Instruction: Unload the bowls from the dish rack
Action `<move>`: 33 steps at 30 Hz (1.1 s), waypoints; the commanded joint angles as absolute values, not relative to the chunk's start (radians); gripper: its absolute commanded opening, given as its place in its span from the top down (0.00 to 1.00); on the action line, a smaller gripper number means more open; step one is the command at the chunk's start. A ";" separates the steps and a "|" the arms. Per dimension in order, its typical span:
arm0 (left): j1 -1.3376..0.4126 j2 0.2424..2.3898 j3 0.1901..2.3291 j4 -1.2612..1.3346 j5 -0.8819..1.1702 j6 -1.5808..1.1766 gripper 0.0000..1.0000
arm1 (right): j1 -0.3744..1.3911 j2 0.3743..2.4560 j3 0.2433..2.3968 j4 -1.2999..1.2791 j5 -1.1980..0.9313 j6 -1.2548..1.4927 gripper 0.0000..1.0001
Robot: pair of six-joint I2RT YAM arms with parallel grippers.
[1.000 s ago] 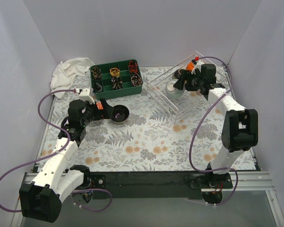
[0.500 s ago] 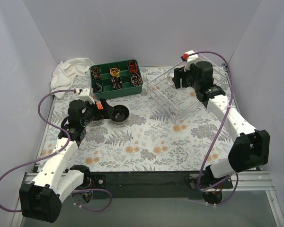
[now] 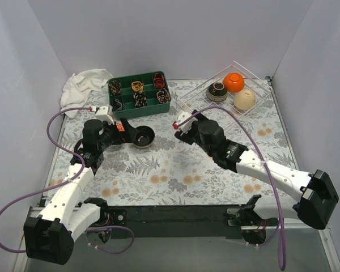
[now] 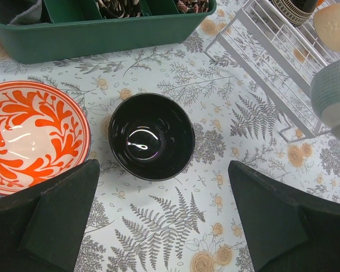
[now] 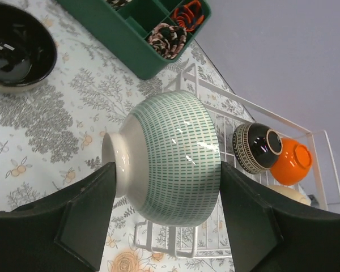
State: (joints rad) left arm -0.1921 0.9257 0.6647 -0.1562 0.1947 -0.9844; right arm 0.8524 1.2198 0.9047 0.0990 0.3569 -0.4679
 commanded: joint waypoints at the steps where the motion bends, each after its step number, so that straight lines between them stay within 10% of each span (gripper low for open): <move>1: -0.196 0.937 0.673 -0.155 0.239 -1.002 0.02 | 1.007 1.192 0.851 0.310 0.564 -0.659 0.79; 13: -0.204 1.035 0.798 -0.282 0.397 -1.121 0.02 | 1.345 1.387 0.654 0.832 0.900 -1.123 0.78; 20: -0.233 1.075 0.870 -0.347 0.497 -1.192 0.02 | 1.422 1.702 0.600 1.676 0.992 -1.656 0.89; 33: -0.319 1.198 0.893 -0.341 0.509 -1.255 0.02 | 1.460 1.741 0.632 1.709 0.991 -1.666 0.89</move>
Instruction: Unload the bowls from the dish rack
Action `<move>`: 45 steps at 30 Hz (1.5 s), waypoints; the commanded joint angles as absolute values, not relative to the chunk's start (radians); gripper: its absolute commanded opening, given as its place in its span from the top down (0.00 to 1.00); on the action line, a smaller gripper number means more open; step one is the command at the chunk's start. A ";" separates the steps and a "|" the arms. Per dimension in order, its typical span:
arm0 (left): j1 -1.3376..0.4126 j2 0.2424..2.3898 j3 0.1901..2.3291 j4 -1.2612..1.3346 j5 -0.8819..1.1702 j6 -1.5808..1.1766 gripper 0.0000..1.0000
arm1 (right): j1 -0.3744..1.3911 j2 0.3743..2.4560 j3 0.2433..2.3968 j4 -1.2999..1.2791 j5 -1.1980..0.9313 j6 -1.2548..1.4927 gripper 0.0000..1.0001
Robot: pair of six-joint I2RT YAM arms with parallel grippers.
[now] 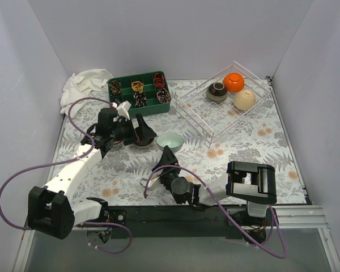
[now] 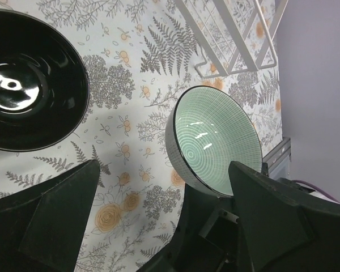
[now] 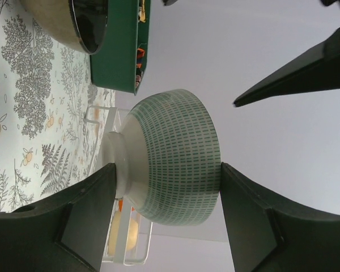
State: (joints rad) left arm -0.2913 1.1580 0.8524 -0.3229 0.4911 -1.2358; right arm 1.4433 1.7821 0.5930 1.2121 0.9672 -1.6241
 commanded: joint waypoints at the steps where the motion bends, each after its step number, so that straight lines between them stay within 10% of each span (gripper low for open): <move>1: -0.334 1.206 0.896 -0.336 0.500 -1.261 0.02 | 1.463 1.744 0.629 1.709 0.991 -1.667 0.89; 12: -0.416 1.325 0.951 -0.360 0.489 -1.267 0.23 | 1.476 1.749 0.627 1.709 0.996 -1.681 0.87; 26: -0.448 1.358 0.992 -0.399 0.462 -1.244 1.00 | 1.477 1.756 0.618 1.710 0.993 -1.697 0.84; 30: -0.451 1.358 1.006 -0.410 0.448 -1.239 1.00 | 1.477 1.758 0.617 1.710 0.996 -1.697 0.79; 45: -0.451 1.330 1.158 -0.422 0.204 -1.183 1.00 | 1.486 1.753 0.595 1.704 1.023 -1.695 0.06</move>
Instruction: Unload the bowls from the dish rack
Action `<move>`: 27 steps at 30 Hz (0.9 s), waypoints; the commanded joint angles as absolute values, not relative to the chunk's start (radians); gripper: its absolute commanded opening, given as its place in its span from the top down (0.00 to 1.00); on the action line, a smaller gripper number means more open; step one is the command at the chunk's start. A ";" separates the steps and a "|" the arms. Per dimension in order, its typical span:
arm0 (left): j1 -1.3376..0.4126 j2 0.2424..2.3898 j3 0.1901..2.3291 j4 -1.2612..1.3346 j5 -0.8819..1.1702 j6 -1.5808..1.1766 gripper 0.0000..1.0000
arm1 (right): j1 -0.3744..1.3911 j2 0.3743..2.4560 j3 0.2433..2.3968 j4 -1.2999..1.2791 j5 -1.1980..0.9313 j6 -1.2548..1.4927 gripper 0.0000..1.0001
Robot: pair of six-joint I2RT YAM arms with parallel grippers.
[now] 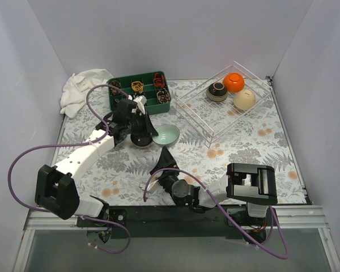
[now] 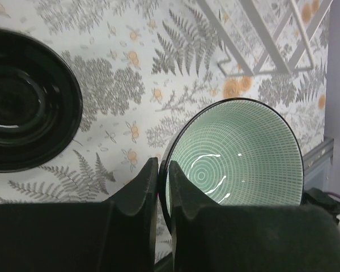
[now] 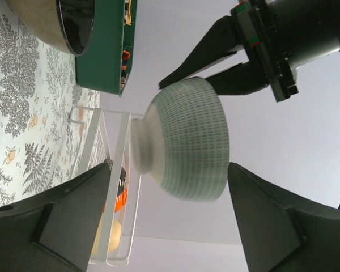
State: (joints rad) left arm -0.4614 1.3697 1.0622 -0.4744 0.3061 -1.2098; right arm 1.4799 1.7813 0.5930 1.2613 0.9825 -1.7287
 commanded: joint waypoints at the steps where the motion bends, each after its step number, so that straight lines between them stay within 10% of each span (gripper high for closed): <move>1: -0.451 1.330 1.176 -0.417 0.193 -1.178 1.00 | 1.486 1.755 0.597 1.697 1.023 -1.694 0.05; 17: -0.332 1.246 1.138 -0.430 -0.133 -1.085 1.00 | 1.493 1.658 0.546 1.451 1.084 -1.389 0.01; 27: -0.150 1.172 0.980 -0.351 -0.245 -1.042 1.00 | 1.376 1.401 0.581 0.685 0.993 -0.682 0.02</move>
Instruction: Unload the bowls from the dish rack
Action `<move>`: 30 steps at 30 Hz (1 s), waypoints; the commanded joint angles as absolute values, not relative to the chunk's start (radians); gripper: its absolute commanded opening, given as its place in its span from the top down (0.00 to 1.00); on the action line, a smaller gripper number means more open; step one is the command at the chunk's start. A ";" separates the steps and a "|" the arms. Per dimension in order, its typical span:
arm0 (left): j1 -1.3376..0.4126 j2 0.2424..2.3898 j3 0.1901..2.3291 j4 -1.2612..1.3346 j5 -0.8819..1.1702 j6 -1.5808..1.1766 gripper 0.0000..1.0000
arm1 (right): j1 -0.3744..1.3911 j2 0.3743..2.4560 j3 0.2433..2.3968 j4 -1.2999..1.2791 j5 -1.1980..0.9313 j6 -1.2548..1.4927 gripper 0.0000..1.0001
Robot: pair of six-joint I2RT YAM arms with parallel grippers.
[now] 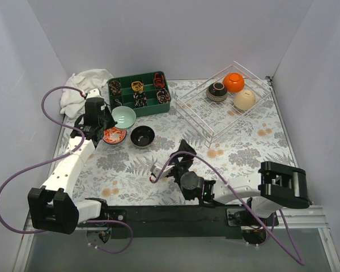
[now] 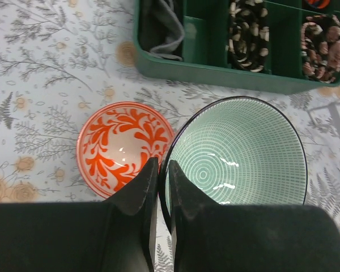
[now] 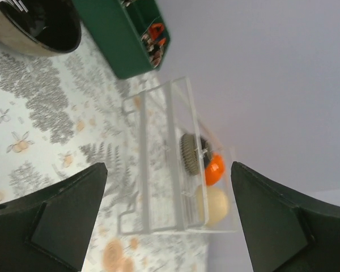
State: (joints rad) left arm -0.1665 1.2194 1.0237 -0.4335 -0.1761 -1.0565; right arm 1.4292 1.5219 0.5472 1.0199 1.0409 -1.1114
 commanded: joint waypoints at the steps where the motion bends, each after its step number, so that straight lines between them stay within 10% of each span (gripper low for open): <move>1: -0.146 1.173 0.964 -0.330 -0.259 -1.040 1.00 | 1.359 1.381 0.604 0.620 0.971 -0.625 0.02; 24: -0.017 1.328 0.854 -0.169 -0.258 -1.052 1.00 | 1.098 1.127 0.635 0.215 0.614 -0.161 0.03; 30: -0.017 1.330 0.834 -0.156 -0.256 -1.042 0.77 | 1.086 1.121 0.637 0.216 0.604 -0.146 0.03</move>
